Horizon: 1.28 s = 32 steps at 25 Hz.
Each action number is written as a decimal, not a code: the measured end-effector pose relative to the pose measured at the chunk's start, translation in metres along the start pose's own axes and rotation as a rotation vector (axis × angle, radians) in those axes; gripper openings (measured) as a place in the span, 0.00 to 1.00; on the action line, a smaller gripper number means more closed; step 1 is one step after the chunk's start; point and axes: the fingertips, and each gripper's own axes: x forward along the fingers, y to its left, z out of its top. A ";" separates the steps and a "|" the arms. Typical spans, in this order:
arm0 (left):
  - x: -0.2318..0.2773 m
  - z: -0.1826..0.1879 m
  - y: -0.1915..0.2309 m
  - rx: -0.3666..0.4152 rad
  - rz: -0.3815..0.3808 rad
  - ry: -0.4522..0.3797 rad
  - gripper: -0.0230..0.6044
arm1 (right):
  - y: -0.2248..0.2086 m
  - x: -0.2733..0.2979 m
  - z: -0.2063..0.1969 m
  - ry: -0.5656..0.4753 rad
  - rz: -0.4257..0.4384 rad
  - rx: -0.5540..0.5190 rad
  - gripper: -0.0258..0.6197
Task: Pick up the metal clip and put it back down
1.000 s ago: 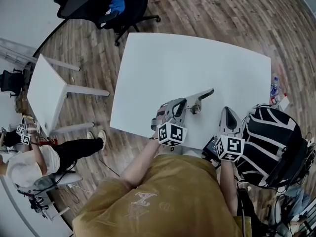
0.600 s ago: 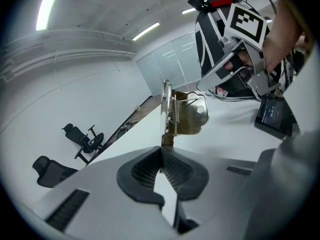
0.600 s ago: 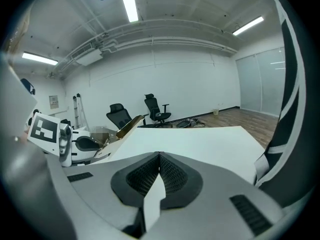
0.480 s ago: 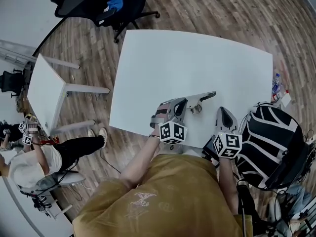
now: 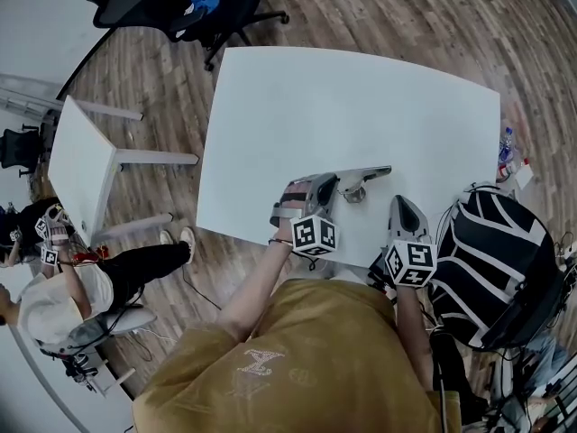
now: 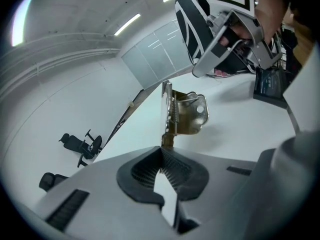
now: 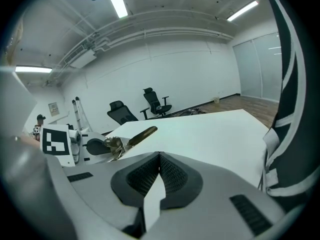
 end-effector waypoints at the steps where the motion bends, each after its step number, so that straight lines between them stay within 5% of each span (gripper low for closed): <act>1: 0.001 -0.002 -0.002 0.014 -0.003 0.009 0.05 | -0.001 0.000 -0.002 0.004 0.000 0.000 0.05; 25: 0.019 -0.020 -0.023 0.294 -0.019 0.117 0.05 | -0.007 0.001 -0.015 0.049 0.009 0.007 0.05; 32: 0.024 -0.028 -0.041 0.476 -0.083 0.180 0.05 | -0.011 0.002 -0.017 0.058 0.007 0.007 0.05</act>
